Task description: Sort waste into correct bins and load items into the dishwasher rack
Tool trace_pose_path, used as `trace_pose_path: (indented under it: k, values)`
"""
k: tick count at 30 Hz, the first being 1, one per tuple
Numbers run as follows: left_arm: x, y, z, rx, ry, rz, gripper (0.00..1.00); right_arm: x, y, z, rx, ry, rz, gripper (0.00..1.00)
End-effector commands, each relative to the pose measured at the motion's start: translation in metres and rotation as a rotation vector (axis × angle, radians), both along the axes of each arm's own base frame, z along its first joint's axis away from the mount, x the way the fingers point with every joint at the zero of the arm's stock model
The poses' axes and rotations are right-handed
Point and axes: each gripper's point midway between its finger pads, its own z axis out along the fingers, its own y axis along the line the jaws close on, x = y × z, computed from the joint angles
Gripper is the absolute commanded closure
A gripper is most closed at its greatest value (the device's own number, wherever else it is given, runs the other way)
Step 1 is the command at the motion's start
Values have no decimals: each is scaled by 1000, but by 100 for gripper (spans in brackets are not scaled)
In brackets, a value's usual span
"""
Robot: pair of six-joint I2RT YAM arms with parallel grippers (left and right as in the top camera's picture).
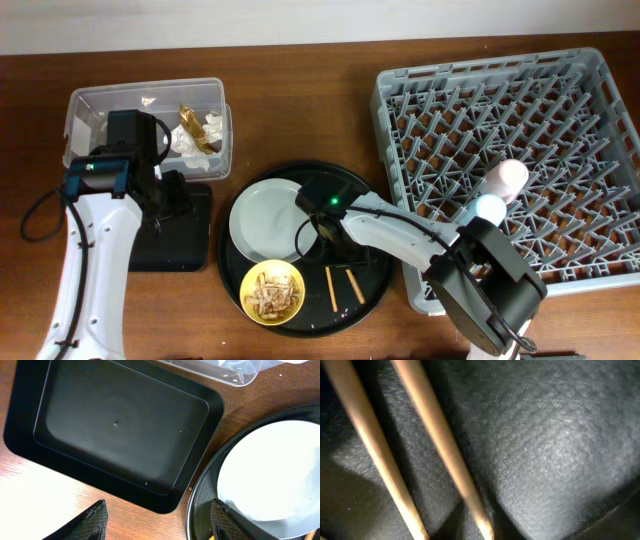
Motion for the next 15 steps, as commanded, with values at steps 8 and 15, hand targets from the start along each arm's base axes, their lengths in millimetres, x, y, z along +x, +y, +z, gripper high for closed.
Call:
trace_pose_path:
  k: [8,15]
  values:
    - [-1,2,4,4,-16,18,35,-7,-17,-9,-66,21,14,96]
    - [-1,2,4,4,-15,18,35,62,-37,96,26,-178,41,96]
